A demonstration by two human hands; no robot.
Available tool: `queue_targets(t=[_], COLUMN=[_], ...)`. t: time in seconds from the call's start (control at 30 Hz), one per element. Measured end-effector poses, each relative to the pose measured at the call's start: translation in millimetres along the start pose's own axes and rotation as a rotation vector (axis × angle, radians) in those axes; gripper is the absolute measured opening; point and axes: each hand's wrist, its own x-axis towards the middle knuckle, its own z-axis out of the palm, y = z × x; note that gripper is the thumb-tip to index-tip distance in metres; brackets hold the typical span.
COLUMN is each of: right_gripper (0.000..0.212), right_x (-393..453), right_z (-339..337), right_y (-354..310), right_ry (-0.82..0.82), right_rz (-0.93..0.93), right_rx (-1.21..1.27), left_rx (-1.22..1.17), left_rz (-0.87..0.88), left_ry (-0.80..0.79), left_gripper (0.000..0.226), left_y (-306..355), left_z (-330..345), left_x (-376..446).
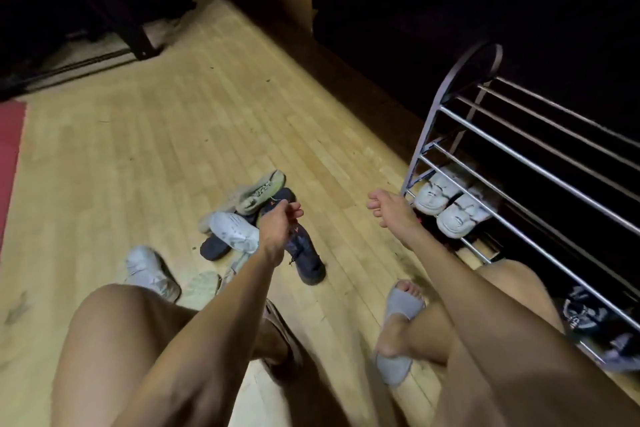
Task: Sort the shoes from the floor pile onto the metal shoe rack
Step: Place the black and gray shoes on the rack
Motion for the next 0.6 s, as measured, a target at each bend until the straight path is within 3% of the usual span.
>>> queue_targets(t=[0.23, 0.4, 0.6], right_gripper=[0.031, 0.044, 0.041], right_x=[36.9, 58.5, 70.4], right_z=[43.6, 80.0, 110.2], right_y=[-18.7, -29.3, -35.3], right_ry=[-0.089, -0.181, -0.234], right_rz=[-0.016, -0.053, -0.056], right_rx=[-0.058, -0.066, -0.075], left_rx=[-0.079, -0.064, -0.047], left_rz=[-0.044, -0.065, -0.04], left_ry=[0.056, 0.112, 0.181], left_gripper=[0.037, 0.036, 0.034], left_y=[-4.4, -15.1, -17.1], left_z=[-28.1, -50.2, -70.8], left_x=[36.5, 57.1, 69.6])
